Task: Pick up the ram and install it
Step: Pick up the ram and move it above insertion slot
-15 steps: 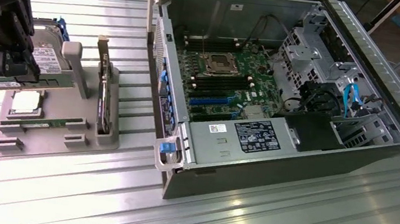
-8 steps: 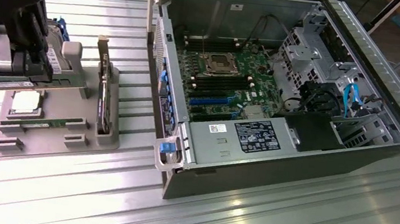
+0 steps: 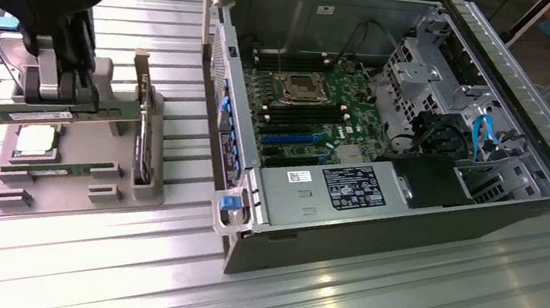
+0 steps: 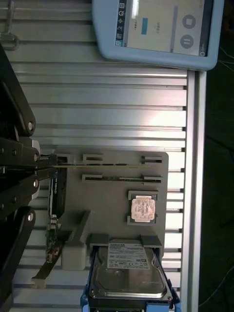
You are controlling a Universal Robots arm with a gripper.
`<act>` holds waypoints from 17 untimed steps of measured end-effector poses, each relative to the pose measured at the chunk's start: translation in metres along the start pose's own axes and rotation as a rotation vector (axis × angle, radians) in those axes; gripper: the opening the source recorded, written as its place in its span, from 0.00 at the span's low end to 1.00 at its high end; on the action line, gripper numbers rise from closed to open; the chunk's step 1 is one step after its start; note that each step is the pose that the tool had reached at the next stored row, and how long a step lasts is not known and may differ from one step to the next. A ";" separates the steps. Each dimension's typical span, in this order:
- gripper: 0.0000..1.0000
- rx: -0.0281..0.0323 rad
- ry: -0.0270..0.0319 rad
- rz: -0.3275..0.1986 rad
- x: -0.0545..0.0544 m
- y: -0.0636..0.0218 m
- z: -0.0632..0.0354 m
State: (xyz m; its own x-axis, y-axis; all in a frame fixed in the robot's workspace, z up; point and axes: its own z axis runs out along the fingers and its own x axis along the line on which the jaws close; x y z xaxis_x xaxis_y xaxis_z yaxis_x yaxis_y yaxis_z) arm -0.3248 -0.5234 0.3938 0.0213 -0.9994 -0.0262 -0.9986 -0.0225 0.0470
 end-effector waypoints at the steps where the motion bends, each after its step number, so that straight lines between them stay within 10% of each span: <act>1: 0.12 -0.0003 0.0000 0.000 0.000 -0.0028 -0.0002; 9: 0.12 -0.0080 -0.0001 0.000 0.002 -0.0814 -0.0042; 17: 0.12 -0.0125 -0.0003 0.000 0.003 -0.1352 -0.0067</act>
State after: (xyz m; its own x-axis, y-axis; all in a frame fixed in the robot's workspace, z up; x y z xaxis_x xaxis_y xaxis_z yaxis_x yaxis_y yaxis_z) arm -0.1895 -0.5233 0.3941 0.0211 -0.9994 -0.0264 -0.9980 -0.0226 0.0595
